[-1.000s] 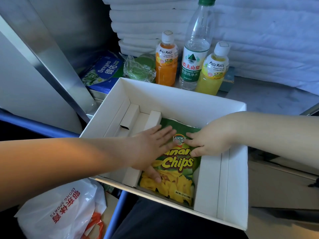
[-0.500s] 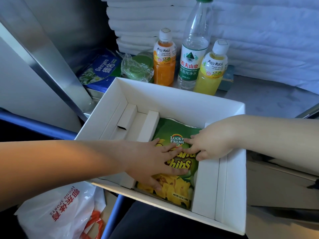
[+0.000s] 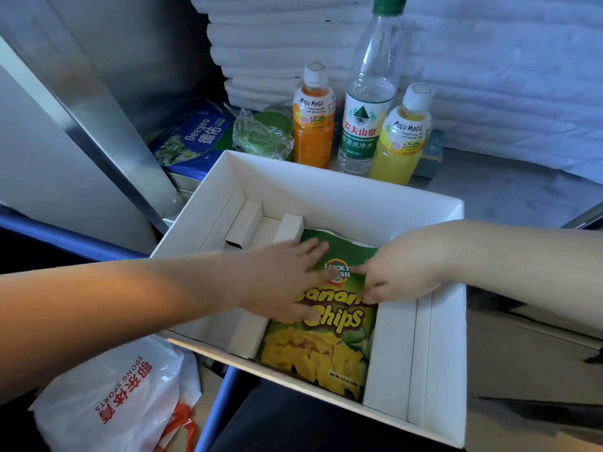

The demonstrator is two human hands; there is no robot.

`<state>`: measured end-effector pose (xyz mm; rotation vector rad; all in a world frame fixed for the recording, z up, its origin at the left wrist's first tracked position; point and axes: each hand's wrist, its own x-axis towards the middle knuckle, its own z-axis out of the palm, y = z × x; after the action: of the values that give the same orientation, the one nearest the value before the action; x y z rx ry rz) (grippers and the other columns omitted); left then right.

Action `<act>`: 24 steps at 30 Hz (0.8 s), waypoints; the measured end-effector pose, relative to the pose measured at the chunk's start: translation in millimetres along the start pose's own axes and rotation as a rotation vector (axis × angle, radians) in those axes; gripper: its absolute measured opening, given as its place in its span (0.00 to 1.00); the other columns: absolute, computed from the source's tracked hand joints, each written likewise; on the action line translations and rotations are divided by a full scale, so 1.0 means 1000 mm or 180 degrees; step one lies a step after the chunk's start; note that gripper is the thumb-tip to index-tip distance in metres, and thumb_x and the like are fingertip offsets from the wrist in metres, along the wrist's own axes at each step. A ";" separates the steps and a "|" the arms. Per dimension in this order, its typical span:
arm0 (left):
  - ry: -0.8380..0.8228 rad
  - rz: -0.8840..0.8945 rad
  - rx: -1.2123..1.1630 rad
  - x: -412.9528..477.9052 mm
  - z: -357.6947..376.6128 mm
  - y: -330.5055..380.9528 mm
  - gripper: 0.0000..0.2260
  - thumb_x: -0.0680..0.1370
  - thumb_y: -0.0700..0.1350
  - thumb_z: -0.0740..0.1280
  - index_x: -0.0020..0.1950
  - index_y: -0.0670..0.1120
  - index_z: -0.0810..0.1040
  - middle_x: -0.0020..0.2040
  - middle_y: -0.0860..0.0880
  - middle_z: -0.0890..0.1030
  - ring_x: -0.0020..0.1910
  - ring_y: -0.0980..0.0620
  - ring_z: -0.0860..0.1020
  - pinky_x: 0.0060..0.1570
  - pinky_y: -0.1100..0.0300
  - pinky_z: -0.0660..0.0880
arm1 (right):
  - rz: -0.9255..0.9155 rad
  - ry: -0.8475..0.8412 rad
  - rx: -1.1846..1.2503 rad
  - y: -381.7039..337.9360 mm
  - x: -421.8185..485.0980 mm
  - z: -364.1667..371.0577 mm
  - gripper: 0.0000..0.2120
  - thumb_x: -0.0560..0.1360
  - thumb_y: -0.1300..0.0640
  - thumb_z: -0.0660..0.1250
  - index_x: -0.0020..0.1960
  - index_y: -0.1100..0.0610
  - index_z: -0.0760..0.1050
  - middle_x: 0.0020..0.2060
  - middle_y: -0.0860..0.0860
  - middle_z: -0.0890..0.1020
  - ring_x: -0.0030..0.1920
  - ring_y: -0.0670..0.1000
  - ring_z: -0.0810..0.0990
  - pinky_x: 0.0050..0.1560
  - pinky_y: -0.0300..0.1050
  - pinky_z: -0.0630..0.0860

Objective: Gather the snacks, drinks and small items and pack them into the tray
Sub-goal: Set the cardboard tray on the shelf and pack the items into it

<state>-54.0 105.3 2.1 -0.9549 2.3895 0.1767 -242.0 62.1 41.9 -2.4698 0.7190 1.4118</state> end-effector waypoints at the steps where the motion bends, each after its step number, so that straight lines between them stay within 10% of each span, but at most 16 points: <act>1: 0.0028 -0.0222 0.0230 0.000 -0.001 -0.005 0.37 0.77 0.67 0.50 0.77 0.47 0.39 0.76 0.42 0.40 0.76 0.45 0.40 0.70 0.52 0.37 | 0.0102 0.0062 0.0013 0.001 -0.001 -0.001 0.22 0.82 0.45 0.47 0.71 0.52 0.66 0.74 0.55 0.61 0.66 0.57 0.70 0.65 0.50 0.68; 11: -0.0374 -0.0526 0.0411 0.010 -0.004 0.005 0.42 0.76 0.69 0.47 0.76 0.40 0.38 0.76 0.37 0.40 0.75 0.43 0.39 0.73 0.50 0.37 | 0.0292 -0.0163 -0.0507 -0.005 0.012 0.005 0.25 0.83 0.48 0.44 0.77 0.57 0.53 0.77 0.58 0.46 0.72 0.60 0.61 0.71 0.55 0.60; 14: -0.0253 -0.0434 0.0433 0.009 -0.009 -0.001 0.41 0.76 0.69 0.47 0.77 0.41 0.41 0.77 0.40 0.44 0.76 0.44 0.41 0.72 0.50 0.34 | 0.0253 0.0026 -0.0319 0.001 0.005 0.002 0.24 0.82 0.47 0.47 0.76 0.54 0.57 0.76 0.57 0.56 0.70 0.59 0.65 0.69 0.54 0.64; 19: 0.0620 -0.0532 0.0533 -0.021 -0.026 -0.031 0.32 0.79 0.63 0.48 0.77 0.47 0.50 0.78 0.47 0.51 0.76 0.49 0.43 0.71 0.49 0.36 | -0.0140 0.2257 -0.0388 0.012 -0.017 -0.009 0.18 0.80 0.50 0.52 0.67 0.50 0.70 0.62 0.48 0.75 0.61 0.50 0.74 0.58 0.50 0.74; 24: 0.2316 -0.0762 0.0395 -0.055 -0.045 -0.049 0.22 0.77 0.53 0.61 0.70 0.49 0.69 0.69 0.47 0.71 0.69 0.48 0.68 0.69 0.52 0.55 | -0.0455 0.3831 -0.0727 0.023 -0.022 -0.019 0.13 0.76 0.56 0.57 0.55 0.55 0.78 0.55 0.54 0.79 0.53 0.55 0.78 0.50 0.51 0.78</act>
<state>-9.2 87.6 73.5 -1.4080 2.8335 -0.4850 -249.0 41.4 72.1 -3.3182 0.5070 -0.2126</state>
